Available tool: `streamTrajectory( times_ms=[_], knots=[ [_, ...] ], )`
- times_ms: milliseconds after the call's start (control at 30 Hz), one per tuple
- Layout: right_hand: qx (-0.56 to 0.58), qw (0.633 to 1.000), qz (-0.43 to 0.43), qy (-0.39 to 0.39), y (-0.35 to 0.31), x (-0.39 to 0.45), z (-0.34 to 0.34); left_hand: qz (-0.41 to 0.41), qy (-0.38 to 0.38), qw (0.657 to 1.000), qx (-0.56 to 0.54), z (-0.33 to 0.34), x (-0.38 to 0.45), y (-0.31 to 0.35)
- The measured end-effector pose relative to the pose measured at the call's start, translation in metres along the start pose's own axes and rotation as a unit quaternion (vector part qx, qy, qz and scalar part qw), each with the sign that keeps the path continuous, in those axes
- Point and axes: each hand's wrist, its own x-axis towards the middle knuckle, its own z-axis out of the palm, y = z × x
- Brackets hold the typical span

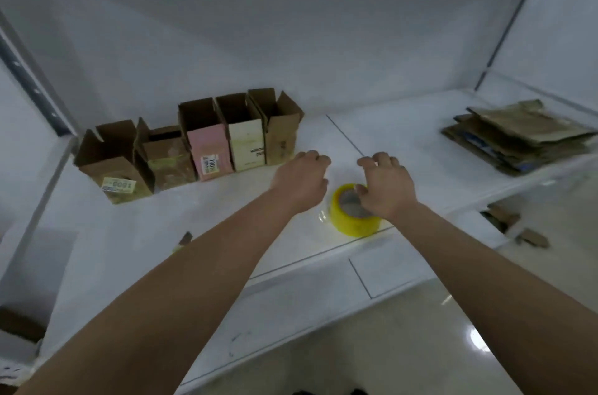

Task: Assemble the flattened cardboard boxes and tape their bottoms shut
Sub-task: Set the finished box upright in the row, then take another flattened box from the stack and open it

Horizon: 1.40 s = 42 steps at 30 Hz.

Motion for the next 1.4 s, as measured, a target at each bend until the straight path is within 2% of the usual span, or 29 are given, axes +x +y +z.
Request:
streamTrajectory(
  times_ms=[300,500,600,733,900,1033,1400],
  knots=[
    [-0.01,0.997,0.06,0.048,0.097,-0.026,-0.057,0.096,0.017,0.995,0.027,-0.015,0.054,0.108],
    [0.011,0.991,0.107,0.083,0.205,-0.051,-0.092,0.148,0.024,0.989,0.004,0.002,0.111,0.23],
    [0.01,0.987,0.147,0.07,0.267,-0.071,-0.094,0.174,0.007,0.984,-0.026,0.024,0.136,0.293],
    [0.012,0.981,0.187,0.055,0.34,-0.094,-0.09,0.173,-0.017,0.984,-0.046,0.047,0.168,0.34],
    [0.042,0.976,0.211,0.028,0.386,-0.091,-0.072,0.148,-0.065,0.987,-0.012,0.082,0.205,0.365],
    [0.068,0.977,0.199,0.021,0.397,-0.066,-0.057,0.136,-0.065,0.989,-0.011,0.096,0.238,0.372],
    [0.079,0.975,0.207,0.023,0.414,0.04,-0.001,0.127,-0.13,0.983,-0.009,0.137,0.33,0.313]
  ],
)
